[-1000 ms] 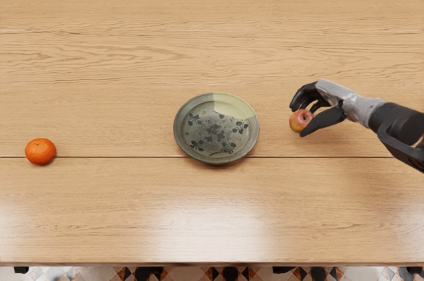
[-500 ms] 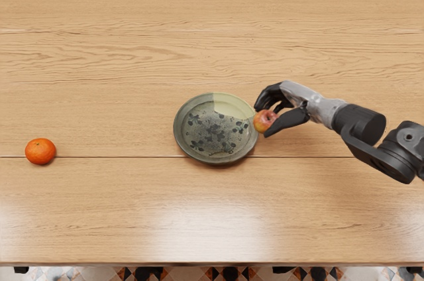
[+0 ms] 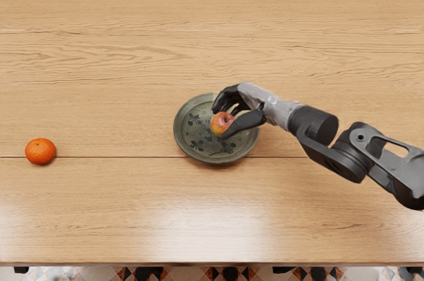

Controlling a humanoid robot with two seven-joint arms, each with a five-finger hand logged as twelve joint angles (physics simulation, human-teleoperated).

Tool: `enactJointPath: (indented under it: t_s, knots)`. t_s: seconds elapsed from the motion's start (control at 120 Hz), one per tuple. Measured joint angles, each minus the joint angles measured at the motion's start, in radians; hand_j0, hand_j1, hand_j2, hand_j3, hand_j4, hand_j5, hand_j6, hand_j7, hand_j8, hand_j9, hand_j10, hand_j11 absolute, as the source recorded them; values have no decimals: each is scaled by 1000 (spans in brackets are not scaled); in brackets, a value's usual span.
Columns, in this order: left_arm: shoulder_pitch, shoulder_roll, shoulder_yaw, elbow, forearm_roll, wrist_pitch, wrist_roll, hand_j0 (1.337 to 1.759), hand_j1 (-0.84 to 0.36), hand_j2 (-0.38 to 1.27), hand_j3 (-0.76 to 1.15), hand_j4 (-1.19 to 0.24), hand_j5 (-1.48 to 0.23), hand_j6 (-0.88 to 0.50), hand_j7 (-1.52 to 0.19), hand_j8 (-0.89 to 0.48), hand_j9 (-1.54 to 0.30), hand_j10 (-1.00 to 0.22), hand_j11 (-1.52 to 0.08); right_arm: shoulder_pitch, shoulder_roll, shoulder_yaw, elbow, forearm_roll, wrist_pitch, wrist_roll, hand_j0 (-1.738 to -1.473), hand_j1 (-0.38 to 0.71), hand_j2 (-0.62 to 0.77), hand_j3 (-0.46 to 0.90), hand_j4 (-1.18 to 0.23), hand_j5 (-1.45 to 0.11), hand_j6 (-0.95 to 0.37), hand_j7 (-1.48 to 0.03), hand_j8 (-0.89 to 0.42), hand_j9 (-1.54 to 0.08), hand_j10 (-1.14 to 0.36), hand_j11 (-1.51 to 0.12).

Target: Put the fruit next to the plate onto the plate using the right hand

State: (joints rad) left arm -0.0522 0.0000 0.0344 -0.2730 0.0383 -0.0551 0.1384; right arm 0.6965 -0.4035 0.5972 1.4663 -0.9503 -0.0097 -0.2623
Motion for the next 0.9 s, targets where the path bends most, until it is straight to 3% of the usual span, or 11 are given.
enactJointPath:
  t_s: [0.233,0.408,0.55,0.633,0.725,0.9]
  knots:
    - [0,0,0,0,0,0,0,1658,349,0,0,0,0,0,0,0,0,0,0,-2,46,-10,-18,-4,-2,0,-1658,300,344,0,-635,-877,-542,-848,-445,-871,-573,-877]
    - [0,0,0,0,0,0,1,1658,349,0,0,0,0,0,0,0,0,0,0,-10,26,7,-16,4,-77,1,-1658,-46,142,0,-293,-403,-254,-390,-213,-400,-266,-402]
    - [0,0,0,0,0,0,0,1658,349,0,0,0,0,0,0,0,0,0,0,-11,-149,117,-13,179,156,2,-1658,-185,69,0,-158,-216,-138,-209,-118,-214,-144,-215]
    - [0,0,0,0,0,0,0,1658,349,0,0,0,0,0,0,0,0,0,0,-12,-306,163,-14,385,393,2,-1658,-231,45,0,-113,-153,-100,-149,-86,-152,-104,-153]
    - [0,0,0,0,0,0,0,1658,349,0,0,0,0,0,0,0,0,0,0,-43,-458,182,-18,583,526,-1,-1658,-264,27,0,-81,-109,-73,-106,-64,-108,-75,-109]
    - [-4,0,0,0,0,0,0,1658,349,0,0,0,0,0,0,0,0,0,0,-100,-565,194,-53,723,603,0,-1658,-298,10,0,-48,-63,-44,-62,-40,-63,-45,-63]
